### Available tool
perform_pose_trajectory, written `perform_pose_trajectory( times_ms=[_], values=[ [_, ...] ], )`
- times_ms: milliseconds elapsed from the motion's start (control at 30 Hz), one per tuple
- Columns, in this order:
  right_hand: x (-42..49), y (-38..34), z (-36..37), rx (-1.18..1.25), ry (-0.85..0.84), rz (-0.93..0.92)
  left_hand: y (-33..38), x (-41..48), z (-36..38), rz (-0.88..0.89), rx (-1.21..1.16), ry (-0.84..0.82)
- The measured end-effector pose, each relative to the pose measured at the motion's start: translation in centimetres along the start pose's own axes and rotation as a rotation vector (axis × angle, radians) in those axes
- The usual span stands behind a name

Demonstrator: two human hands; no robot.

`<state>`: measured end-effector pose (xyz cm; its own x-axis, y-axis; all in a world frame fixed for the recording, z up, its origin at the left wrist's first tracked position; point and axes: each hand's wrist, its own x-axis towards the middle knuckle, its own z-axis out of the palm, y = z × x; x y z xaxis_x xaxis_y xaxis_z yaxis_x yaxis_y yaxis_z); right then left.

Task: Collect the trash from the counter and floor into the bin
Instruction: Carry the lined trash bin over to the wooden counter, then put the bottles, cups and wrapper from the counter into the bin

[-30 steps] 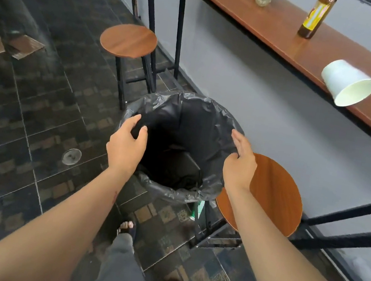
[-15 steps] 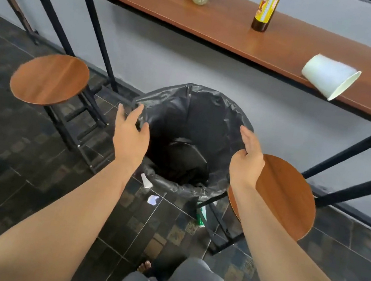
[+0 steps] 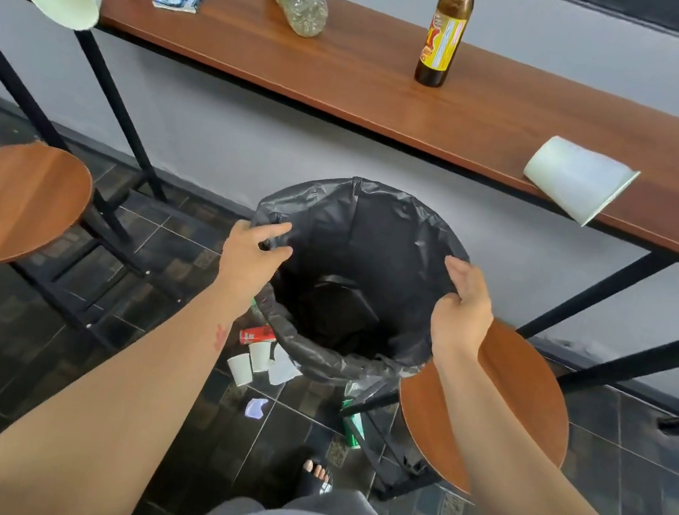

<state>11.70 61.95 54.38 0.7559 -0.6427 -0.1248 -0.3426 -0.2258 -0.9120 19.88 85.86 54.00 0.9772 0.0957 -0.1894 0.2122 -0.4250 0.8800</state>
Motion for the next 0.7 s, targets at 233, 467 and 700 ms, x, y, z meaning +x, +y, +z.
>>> perform_pose_trajectory(
  times_ms=[233,467,700],
  values=[
    [2.5,-1.1,0.9,0.024,0.051,0.014,0.8,3.7,2.0,0.005,0.01,-0.078],
    [3.1,-2.4,1.3,0.042,0.155,0.067,2.0,7.1,2.2,-0.001,0.04,-0.2],
    [2.3,-2.7,1.8,0.083,0.275,0.097,4.6,8.6,2.0,-0.056,-0.136,-0.259]
  ],
)
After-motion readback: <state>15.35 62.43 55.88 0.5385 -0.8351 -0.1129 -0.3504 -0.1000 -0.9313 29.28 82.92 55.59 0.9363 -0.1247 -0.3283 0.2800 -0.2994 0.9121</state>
